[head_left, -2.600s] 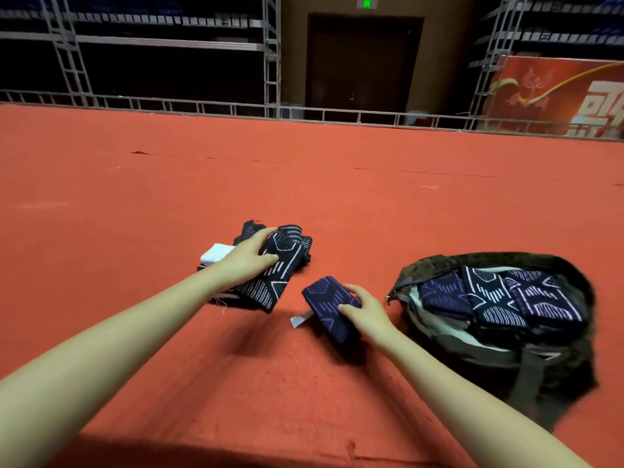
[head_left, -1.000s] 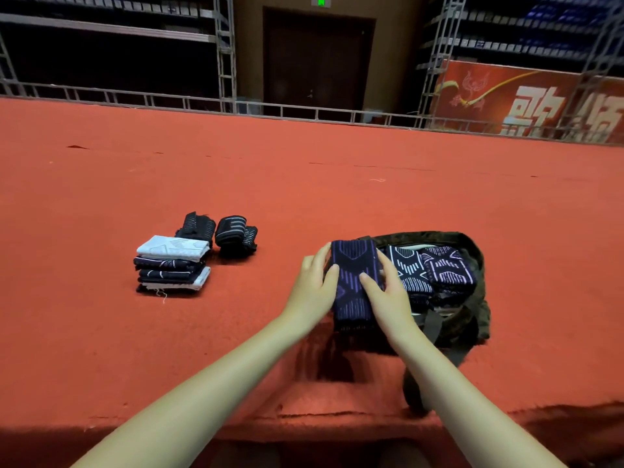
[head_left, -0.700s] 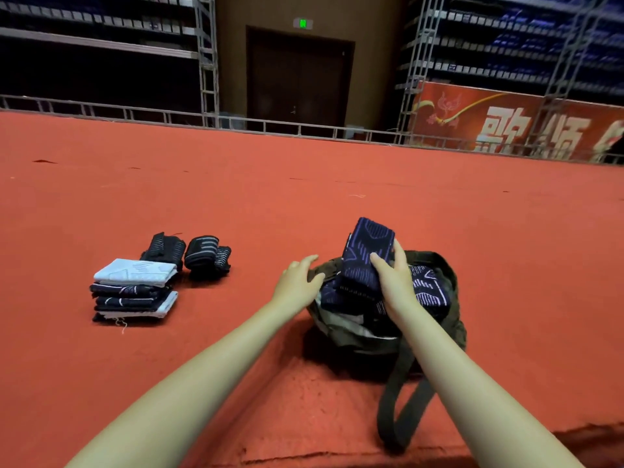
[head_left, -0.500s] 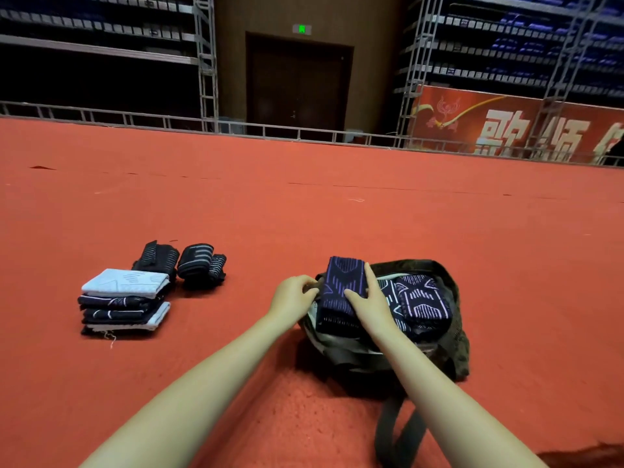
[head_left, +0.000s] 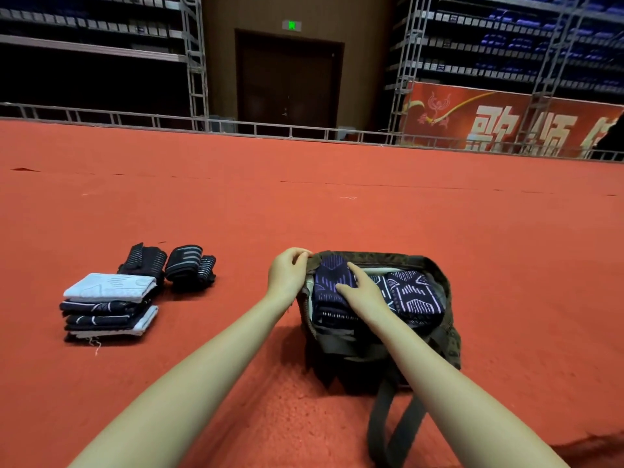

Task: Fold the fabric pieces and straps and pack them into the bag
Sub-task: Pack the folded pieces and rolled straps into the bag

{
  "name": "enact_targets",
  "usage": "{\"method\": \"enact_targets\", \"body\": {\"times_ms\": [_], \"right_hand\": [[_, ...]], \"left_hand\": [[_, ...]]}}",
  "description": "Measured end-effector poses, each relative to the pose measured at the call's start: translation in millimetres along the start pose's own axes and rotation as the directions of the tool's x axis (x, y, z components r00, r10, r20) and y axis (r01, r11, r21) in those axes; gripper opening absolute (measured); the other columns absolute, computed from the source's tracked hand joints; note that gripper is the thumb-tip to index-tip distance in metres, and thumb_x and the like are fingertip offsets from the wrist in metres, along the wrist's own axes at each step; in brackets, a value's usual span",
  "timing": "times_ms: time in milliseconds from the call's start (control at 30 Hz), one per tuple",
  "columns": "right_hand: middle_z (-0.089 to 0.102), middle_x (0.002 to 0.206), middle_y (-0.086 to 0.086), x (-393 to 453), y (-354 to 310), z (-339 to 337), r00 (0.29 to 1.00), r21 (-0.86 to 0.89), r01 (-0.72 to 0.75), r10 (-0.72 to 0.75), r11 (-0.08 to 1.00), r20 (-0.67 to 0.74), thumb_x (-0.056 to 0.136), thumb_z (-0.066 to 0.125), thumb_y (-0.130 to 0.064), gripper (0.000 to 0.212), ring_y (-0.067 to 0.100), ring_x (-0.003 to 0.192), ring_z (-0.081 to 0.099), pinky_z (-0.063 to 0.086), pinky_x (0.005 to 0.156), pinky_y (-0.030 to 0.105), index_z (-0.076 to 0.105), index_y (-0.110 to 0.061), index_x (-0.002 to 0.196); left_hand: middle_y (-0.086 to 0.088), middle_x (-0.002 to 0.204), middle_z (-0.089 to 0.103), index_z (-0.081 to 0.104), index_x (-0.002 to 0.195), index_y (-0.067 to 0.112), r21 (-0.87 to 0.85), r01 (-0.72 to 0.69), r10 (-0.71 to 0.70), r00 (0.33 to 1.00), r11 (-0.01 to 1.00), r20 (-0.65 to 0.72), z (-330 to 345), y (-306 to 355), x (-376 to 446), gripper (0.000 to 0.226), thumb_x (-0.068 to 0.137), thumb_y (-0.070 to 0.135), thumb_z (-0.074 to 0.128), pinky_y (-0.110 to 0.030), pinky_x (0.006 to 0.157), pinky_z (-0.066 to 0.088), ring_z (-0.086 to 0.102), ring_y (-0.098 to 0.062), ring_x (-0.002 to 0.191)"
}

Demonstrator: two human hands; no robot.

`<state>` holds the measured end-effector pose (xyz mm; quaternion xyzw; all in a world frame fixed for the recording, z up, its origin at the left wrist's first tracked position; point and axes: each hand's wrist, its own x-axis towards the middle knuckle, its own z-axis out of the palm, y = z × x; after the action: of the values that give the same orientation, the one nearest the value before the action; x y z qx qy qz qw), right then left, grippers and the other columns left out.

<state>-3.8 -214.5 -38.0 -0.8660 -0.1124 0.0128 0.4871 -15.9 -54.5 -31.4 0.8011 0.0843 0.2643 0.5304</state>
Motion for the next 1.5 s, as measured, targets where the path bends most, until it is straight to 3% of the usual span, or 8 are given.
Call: {"method": "enact_targets", "body": {"times_ms": [133,300,500,633,900,1267,1367,1500], "right_hand": [[0.044,0.143,0.007,13,-8,11,1.000,-0.169,0.001,-0.002,0.986,-0.009,0.090,0.055,-0.030,0.061,0.024,0.127,0.046,0.038,0.101,0.032,0.032,-0.021,0.147],[0.034,0.148,0.008,6,-8,12,0.958,-0.349,0.273,-0.288,0.896,0.011,0.100,0.038,-0.024,0.047,0.024,0.137,0.025,0.021,0.113,0.034,0.035,-0.014,0.146],[0.030,0.153,0.005,-2,13,3,0.956,-0.315,0.291,-0.261,0.903,0.136,0.102,0.035,-0.030,0.048,0.018,0.141,0.017,0.010,0.115,0.027,0.035,-0.012,0.146],[0.028,0.154,0.004,2,9,7,0.951,-0.423,0.300,-0.235,0.855,0.198,0.100,0.041,-0.035,0.052,0.019,0.143,0.015,0.011,0.116,0.029,0.036,-0.010,0.146],[0.044,0.143,0.007,-2,11,6,0.976,-0.135,0.215,-0.216,0.967,0.009,0.098,0.035,-0.010,0.038,0.021,0.135,0.031,0.018,0.112,0.026,0.056,-0.011,0.130],[0.026,0.152,0.004,0,4,-5,0.967,-0.373,0.199,-0.119,0.906,0.227,0.098,0.042,-0.043,0.049,0.019,0.142,0.012,0.012,0.114,0.030,0.039,-0.025,0.145],[0.034,0.146,0.004,5,3,1,0.976,-0.439,0.205,-0.151,0.875,0.154,0.098,0.041,-0.041,0.047,0.021,0.138,0.021,0.019,0.112,0.031,0.045,-0.023,0.141],[0.052,0.125,0.001,-7,17,17,0.938,-0.313,0.259,-0.315,0.914,-0.145,0.095,0.049,-0.038,0.037,0.019,0.123,0.040,0.030,0.102,0.024,0.061,-0.018,0.123]], "left_hand": [[-0.001,0.105,0.064,0.064,0.114,0.015,0.158,-0.011,-0.013,0.988,0.987,0.151,-2,4,2,0.029,0.088,0.028,0.059,-0.028,0.084,0.045,0.058,-0.017,0.100],[-0.002,0.107,0.070,0.072,0.103,0.016,0.449,-0.105,0.018,0.981,0.887,0.193,-6,5,17,0.024,0.086,0.021,0.055,-0.029,0.081,0.047,0.062,-0.021,0.103],[-0.007,0.095,0.073,0.075,0.091,0.009,0.191,-0.106,0.107,0.994,0.976,0.003,-7,24,26,0.020,0.088,0.008,0.055,-0.028,0.083,0.048,0.066,-0.021,0.093],[-0.008,0.086,0.070,0.072,0.089,0.012,0.017,-0.081,0.081,0.996,0.997,-0.046,-26,66,48,0.022,0.091,0.009,0.051,-0.029,0.068,0.053,0.060,-0.014,0.058],[-0.001,0.111,0.068,0.069,0.108,0.016,0.461,-0.101,-0.058,0.947,0.881,0.317,-16,24,12,0.026,0.089,0.028,0.056,-0.028,0.083,0.046,0.061,-0.019,0.103],[-0.009,0.095,0.073,0.074,0.096,0.006,0.335,-0.320,0.283,0.946,0.886,0.157,-10,27,13,0.023,0.089,0.006,0.052,-0.020,0.067,0.031,0.063,-0.023,0.092],[-0.009,0.091,0.066,0.073,0.102,0.012,0.333,-0.296,0.279,0.955,0.895,0.101,-2,27,14,0.024,0.091,0.009,0.052,-0.023,0.068,0.027,0.057,-0.025,0.093],[-0.004,0.104,0.063,0.068,0.114,0.022,0.375,-0.182,0.146,0.982,0.909,0.122,-4,10,12,0.027,0.093,0.022,0.051,-0.027,0.079,0.037,0.056,-0.022,0.103]]}}
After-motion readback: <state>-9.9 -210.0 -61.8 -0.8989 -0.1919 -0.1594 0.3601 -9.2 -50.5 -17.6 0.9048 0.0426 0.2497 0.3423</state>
